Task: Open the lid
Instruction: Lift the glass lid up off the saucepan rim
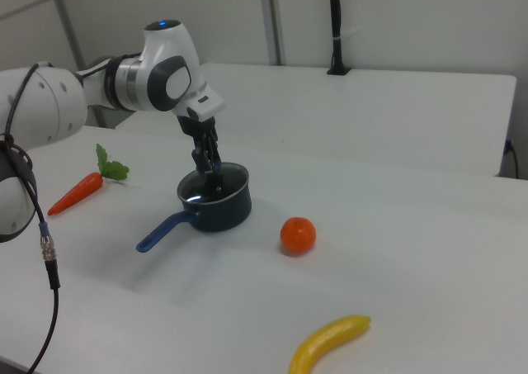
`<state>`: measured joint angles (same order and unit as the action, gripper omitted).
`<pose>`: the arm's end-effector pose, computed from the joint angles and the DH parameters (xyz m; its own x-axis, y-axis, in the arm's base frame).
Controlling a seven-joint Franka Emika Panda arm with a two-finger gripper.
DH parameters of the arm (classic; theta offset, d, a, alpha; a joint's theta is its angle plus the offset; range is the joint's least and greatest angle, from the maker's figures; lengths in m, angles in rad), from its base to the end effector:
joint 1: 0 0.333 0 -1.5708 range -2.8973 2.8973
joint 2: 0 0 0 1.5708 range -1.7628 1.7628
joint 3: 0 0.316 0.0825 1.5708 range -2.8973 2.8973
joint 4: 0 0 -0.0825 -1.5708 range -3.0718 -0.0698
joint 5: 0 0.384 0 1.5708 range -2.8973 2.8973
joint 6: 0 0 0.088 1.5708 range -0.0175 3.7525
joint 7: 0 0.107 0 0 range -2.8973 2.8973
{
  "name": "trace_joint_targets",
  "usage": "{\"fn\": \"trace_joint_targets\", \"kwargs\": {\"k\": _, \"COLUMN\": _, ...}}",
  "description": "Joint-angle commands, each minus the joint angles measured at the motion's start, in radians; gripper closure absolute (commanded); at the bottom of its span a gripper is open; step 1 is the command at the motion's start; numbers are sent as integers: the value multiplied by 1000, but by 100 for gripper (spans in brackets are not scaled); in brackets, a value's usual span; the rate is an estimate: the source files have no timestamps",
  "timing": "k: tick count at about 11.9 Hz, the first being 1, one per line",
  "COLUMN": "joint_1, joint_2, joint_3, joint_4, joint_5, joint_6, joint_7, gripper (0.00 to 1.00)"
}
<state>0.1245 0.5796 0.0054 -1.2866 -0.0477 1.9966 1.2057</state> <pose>0.7290 0.0914 0.4248 0.4830 -0.8713 0.0861 -0.8652 -0.4901 -0.1059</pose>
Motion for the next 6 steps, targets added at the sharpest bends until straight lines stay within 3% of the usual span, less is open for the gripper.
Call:
{"fn": "trace_joint_targets", "kwargs": {"k": 1, "joint_1": -17, "joint_2": -116, "joint_3": 2, "joint_4": -63, "joint_5": 29, "joint_6": -44, "joint_7": -44, "gripper": 50}}
{"fn": "trace_joint_targets", "kwargs": {"k": 3, "joint_1": -54, "joint_2": -200, "joint_3": 5, "joint_4": -127, "joint_5": 63, "joint_6": -45, "joint_7": -104, "gripper": 50}}
{"fn": "trace_joint_targets", "kwargs": {"k": 6, "joint_1": -207, "joint_2": -335, "joint_3": 93, "joint_4": -261, "joint_5": 94, "joint_6": -47, "joint_7": -251, "gripper": 50}}
